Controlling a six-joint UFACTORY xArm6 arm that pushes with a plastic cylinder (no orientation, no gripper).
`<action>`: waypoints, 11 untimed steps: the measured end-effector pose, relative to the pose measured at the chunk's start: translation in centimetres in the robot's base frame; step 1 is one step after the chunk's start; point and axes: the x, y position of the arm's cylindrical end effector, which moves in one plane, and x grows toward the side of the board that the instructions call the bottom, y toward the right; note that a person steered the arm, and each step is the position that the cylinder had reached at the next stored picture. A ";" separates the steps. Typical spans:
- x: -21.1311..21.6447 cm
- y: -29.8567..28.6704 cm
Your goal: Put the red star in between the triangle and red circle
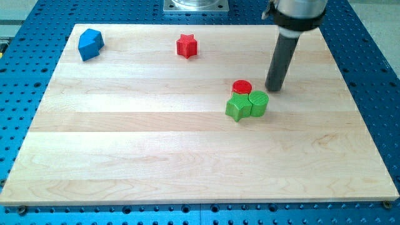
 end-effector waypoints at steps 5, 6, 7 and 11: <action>-10.4 -16.6; -8.1 -19.5; -10.6 -19.9; -1.7 -25.5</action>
